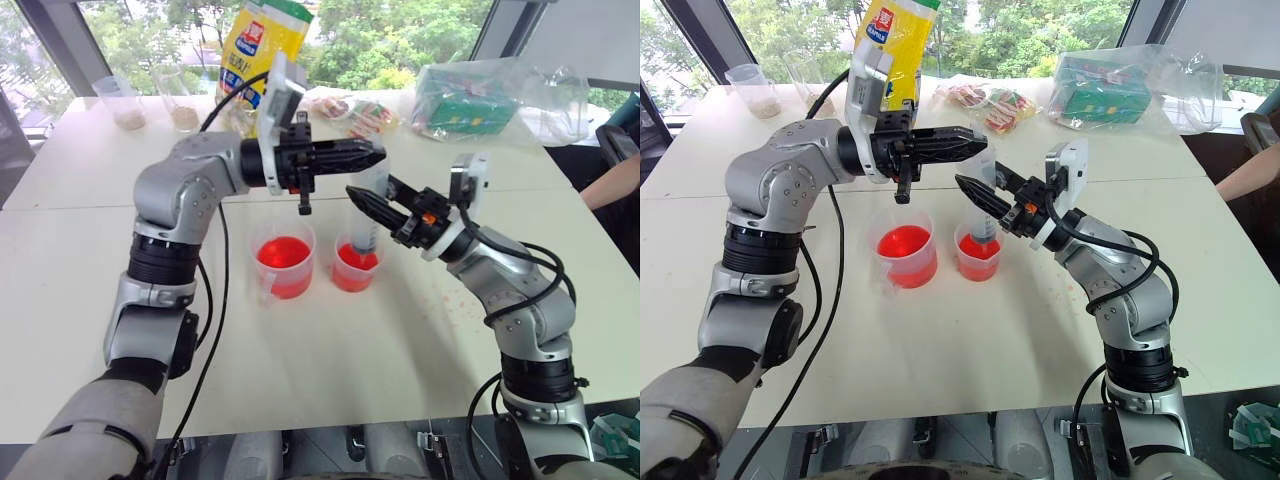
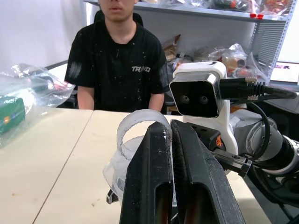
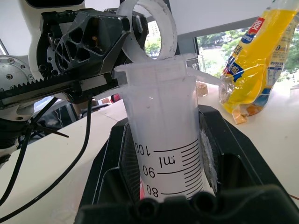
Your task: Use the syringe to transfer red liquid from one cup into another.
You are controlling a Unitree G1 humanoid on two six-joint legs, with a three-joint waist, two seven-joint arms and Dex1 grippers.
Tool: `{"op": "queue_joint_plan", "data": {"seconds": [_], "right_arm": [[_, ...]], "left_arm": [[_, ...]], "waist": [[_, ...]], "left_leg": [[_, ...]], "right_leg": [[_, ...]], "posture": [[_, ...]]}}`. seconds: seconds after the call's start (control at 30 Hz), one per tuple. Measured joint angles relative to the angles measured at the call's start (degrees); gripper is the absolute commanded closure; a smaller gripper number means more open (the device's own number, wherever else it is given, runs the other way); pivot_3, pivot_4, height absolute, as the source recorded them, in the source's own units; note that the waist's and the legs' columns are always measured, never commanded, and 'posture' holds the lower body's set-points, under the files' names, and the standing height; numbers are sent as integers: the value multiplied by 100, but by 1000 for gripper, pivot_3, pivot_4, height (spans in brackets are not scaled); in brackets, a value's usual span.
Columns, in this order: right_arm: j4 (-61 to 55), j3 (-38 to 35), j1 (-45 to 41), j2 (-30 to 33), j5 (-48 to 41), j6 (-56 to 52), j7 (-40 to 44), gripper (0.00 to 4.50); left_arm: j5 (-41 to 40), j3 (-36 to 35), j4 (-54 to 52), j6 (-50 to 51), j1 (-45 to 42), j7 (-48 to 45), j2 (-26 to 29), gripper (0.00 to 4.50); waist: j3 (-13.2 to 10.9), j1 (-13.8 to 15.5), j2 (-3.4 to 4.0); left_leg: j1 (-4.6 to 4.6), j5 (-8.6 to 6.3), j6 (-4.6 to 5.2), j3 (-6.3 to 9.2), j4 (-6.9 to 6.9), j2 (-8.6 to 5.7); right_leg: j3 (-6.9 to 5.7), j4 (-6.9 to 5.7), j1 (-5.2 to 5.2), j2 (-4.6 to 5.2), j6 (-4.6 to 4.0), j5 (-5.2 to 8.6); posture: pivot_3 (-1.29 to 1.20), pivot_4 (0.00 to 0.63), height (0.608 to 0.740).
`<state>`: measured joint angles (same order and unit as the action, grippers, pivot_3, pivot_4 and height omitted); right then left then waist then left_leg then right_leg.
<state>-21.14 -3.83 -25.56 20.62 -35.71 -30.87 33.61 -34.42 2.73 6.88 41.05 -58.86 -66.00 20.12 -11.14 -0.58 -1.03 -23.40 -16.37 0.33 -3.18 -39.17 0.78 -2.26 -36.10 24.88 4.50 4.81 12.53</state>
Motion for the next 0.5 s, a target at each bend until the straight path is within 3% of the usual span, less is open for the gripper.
{"op": "queue_joint_plan", "data": {"seconds": [0.2, 0.23, 0.5], "right_arm": [[5, -72, 72, -110, 1, 2, -104, 3145], [6, -84, 76, -112, 1, 2, -116, 3145], [-15, -114, 89, -130, -118, 47, -62, 3145]], "left_arm": [[-7, 58, 103, 78, -135, -159, 31, 261], [-9, 64, 102, 80, -137, -178, 45, 47], [-11, -317, 63, 147, 31, -184, 1079, 47]], "waist": [[0, -8, 0], [0, -11, 0], [0, -33, 1]], "left_leg": [[0, 0, 0, 0, 0, 0], [0, 0, 0, 0, 0, 0], [2, 0, 0, 2, 1, 5]], "right_leg": [[0, 0, 0, -1, 0, 0], [0, -1, 0, -1, 0, 0], [1, -2, 1, -4, -1, 0]], "posture": [[0, 150, 740], [0, 150, 740], [0, 150, 740]]}}
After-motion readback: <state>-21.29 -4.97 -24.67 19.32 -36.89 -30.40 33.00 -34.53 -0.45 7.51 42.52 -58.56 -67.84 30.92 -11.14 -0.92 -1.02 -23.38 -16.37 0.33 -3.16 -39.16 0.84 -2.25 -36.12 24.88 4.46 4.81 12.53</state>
